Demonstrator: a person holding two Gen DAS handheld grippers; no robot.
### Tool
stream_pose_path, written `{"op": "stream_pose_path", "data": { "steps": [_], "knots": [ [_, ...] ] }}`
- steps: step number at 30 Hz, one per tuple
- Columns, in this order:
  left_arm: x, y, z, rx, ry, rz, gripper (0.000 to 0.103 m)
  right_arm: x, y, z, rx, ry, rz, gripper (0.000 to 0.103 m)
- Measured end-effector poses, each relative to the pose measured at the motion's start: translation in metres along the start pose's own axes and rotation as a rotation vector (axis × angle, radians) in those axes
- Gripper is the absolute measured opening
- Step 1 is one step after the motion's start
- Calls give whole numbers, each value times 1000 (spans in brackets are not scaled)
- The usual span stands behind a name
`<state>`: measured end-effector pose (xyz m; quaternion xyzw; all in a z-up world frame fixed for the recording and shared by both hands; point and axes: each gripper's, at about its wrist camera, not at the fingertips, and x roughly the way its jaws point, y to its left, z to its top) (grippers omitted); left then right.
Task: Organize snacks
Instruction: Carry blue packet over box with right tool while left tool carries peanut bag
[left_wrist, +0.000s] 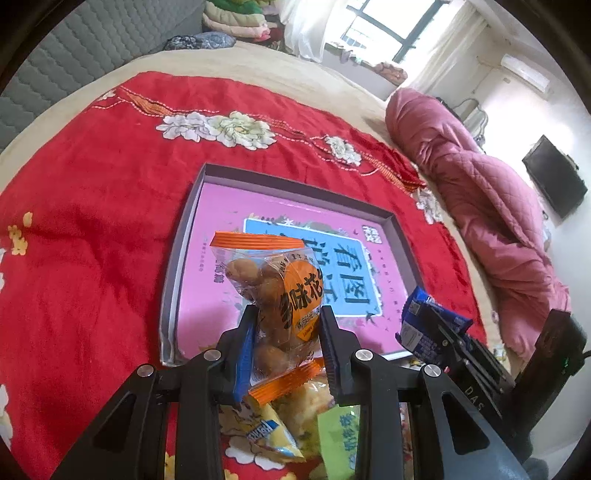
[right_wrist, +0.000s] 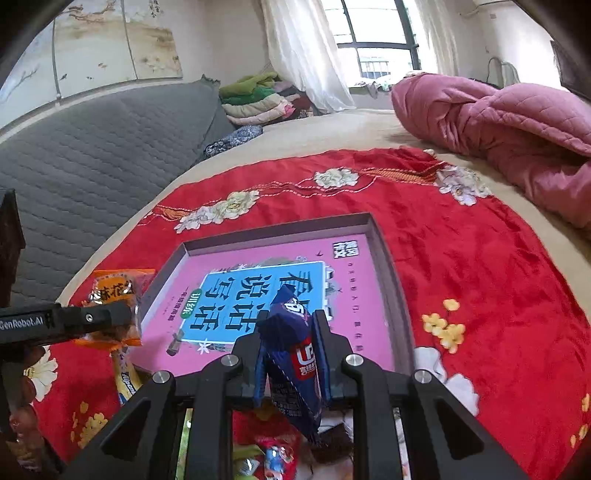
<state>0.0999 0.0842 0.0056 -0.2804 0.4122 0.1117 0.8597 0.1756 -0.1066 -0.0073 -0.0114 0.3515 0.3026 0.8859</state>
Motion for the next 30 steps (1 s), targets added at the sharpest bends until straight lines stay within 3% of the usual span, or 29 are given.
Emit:
{"op": "stream_pose_path", "data": {
  "steps": [10, 26, 30],
  "knots": [
    [16, 7, 2, 0, 25, 37, 33, 21, -9, -2, 38, 43, 24, 22],
    [25, 13, 5, -8, 50, 74, 34, 15, -33, -2, 84, 23, -90, 24],
    [25, 13, 6, -6, 56, 79, 34, 13, -34, -1, 94, 22, -92, 35]
  ]
}}
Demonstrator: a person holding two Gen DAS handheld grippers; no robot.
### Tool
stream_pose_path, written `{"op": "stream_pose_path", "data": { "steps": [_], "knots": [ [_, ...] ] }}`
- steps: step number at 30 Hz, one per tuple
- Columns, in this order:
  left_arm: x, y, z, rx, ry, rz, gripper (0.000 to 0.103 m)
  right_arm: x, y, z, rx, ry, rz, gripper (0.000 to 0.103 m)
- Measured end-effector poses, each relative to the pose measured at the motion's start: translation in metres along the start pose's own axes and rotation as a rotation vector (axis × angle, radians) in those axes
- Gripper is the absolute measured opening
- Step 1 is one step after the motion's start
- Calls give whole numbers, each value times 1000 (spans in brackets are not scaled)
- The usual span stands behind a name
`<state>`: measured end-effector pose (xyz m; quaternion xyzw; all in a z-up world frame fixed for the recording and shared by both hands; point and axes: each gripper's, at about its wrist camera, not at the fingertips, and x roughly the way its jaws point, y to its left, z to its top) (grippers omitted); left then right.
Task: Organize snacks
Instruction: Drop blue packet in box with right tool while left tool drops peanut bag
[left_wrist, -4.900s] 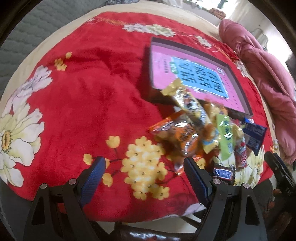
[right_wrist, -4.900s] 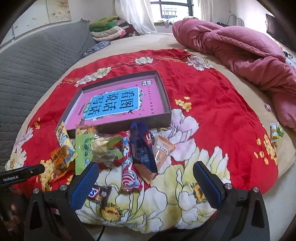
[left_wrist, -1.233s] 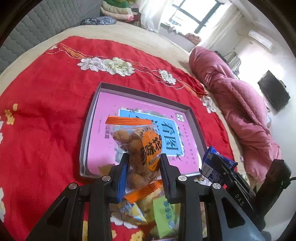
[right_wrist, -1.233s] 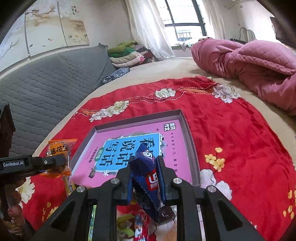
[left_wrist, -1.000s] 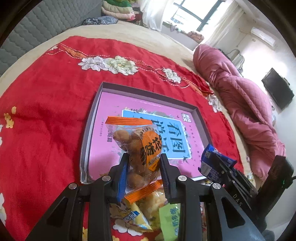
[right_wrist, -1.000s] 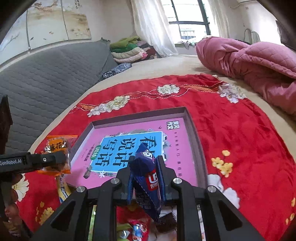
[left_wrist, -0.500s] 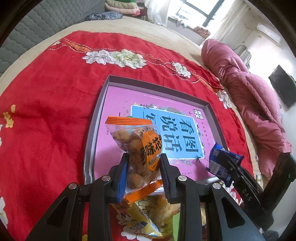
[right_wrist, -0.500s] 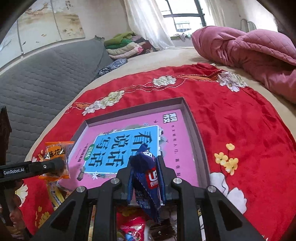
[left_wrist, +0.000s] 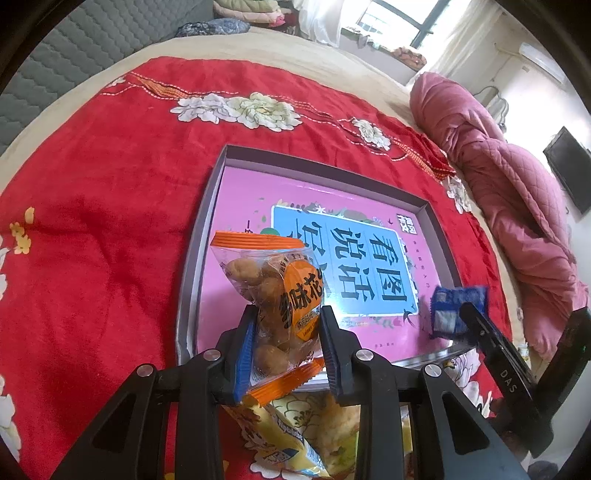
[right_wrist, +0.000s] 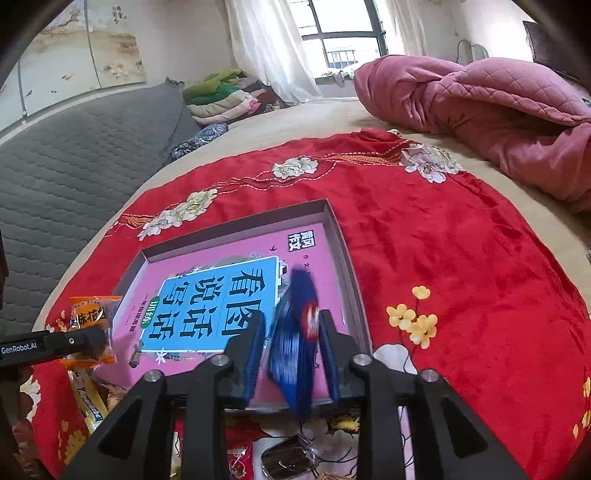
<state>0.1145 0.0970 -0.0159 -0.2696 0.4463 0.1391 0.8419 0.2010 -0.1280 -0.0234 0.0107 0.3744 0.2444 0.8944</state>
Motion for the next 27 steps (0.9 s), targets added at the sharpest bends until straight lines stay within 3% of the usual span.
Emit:
{"op": "stream_pose_path", "data": {
  "steps": [11, 14, 21, 27],
  "knots": [
    [-1, 0, 1, -5, 15, 5, 35, -3, -5, -2, 15, 7, -13, 39],
    [-2, 0, 2, 0, 3, 2, 45, -5, -5, -3, 15, 5, -12, 39],
    [-7, 0, 4, -2, -3, -5, 46, -6, -2, -3, 4, 4, -7, 39],
    [-10, 0, 4, 0, -11, 2, 56, -8, -2, -3, 4, 3, -3, 44]
  ]
}}
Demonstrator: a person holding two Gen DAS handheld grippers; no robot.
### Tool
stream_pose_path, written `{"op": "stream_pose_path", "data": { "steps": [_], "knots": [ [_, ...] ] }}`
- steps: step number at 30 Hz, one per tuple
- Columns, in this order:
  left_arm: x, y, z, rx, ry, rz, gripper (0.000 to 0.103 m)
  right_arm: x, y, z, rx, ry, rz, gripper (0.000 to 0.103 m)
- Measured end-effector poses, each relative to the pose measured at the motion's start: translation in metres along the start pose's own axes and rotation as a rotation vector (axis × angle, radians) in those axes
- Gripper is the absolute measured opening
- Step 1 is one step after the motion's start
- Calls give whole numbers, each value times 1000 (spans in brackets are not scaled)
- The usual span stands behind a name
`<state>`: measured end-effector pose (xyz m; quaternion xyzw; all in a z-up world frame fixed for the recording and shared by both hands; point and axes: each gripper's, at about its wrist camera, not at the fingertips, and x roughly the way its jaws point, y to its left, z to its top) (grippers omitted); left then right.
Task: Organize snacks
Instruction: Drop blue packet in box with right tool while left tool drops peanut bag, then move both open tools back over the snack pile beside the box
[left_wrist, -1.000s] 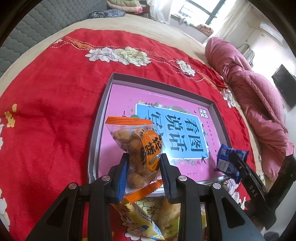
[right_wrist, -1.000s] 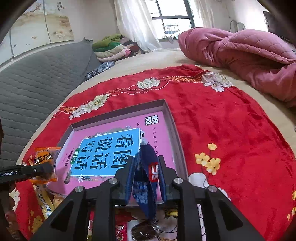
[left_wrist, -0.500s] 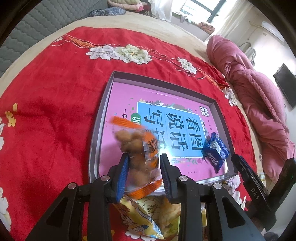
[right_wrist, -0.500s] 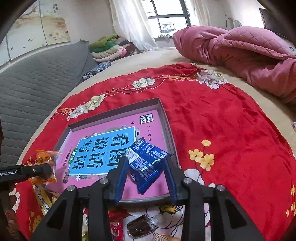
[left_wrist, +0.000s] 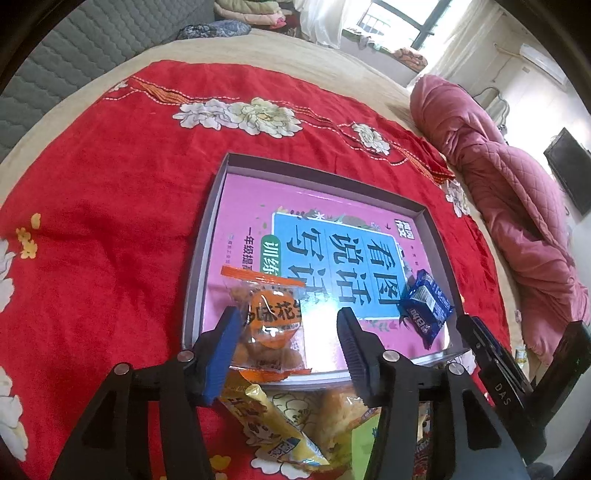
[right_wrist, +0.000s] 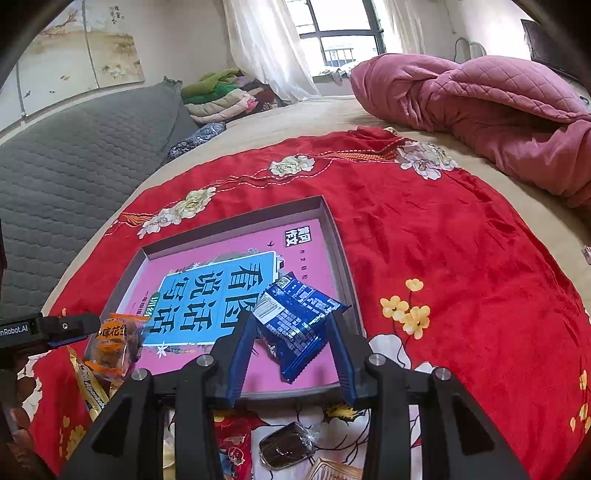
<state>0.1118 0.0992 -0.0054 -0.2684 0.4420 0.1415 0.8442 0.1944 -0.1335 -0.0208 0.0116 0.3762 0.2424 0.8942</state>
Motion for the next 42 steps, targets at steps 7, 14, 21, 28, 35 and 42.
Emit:
{"op": "stream_pose_path", "data": {
  "steps": [7, 14, 21, 28, 35, 42],
  "knots": [
    [-7, 0, 1, 2, -20, 1, 61, -3, 1, 0, -3, -4, 8, 48],
    [-13, 1, 1, -1, -28, 1, 61, -9, 4, -2, -13, -9, 16, 52],
    [-25, -1, 0, 7, -54, -6, 61, -14, 3, -1, -9, -20, 20, 57],
    [-33, -3, -1, 7, -66, -15, 61, -19, 5, -1, -14, -24, 14, 58],
    [-42, -1, -5, 4, -70, -25, 61, -30, 8, -1, -20, -35, 13, 59],
    [-52, 3, -6, -4, -73, -36, 61, -46, 6, -5, -9, -44, 7, 66]
  ]
}}
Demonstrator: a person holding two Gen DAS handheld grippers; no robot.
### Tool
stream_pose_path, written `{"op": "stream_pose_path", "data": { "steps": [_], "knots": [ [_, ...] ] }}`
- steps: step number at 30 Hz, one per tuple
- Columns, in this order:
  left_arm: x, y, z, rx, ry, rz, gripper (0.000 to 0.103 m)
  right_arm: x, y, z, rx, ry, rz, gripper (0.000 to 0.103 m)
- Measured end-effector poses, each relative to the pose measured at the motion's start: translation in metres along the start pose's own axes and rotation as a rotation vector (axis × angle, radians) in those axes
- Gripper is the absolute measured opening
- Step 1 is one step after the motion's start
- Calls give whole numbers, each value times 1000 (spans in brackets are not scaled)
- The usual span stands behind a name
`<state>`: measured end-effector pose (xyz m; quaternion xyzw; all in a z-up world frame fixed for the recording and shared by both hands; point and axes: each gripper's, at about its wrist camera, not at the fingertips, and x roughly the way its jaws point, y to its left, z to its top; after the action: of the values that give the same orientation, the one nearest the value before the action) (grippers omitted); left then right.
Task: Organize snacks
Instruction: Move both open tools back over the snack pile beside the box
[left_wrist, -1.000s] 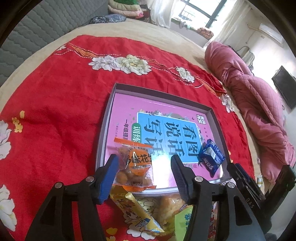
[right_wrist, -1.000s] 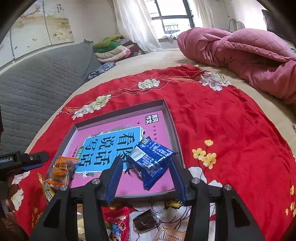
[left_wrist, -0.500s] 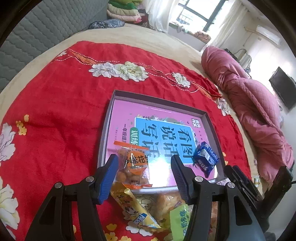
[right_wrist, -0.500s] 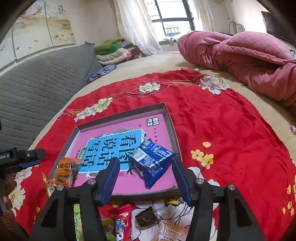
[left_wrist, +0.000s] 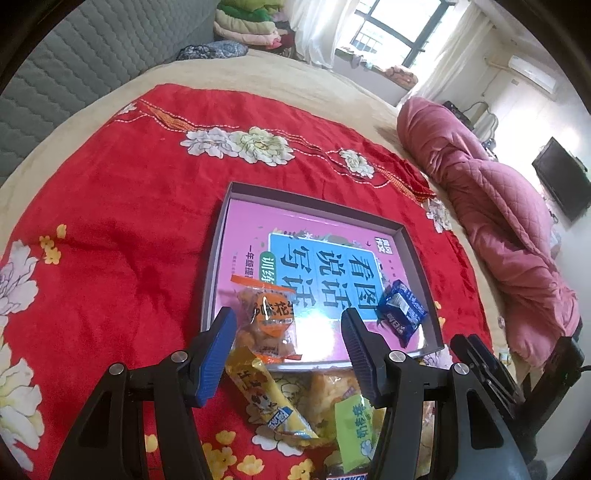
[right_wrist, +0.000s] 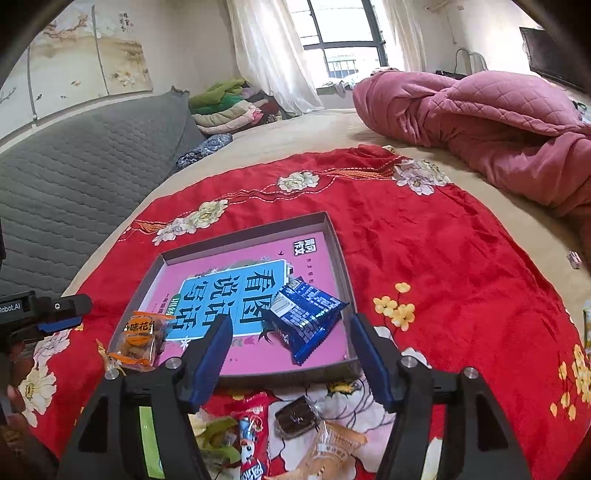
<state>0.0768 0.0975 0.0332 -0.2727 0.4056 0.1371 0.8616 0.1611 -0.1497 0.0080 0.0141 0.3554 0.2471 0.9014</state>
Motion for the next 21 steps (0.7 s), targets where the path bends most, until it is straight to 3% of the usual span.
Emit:
{"op": "stream_pose_path", "data": {
  "steps": [21],
  "knots": [
    [-20, 8, -13, -2, 13, 32, 61, -30, -3, -11, 64, 11, -27, 71]
  ]
}}
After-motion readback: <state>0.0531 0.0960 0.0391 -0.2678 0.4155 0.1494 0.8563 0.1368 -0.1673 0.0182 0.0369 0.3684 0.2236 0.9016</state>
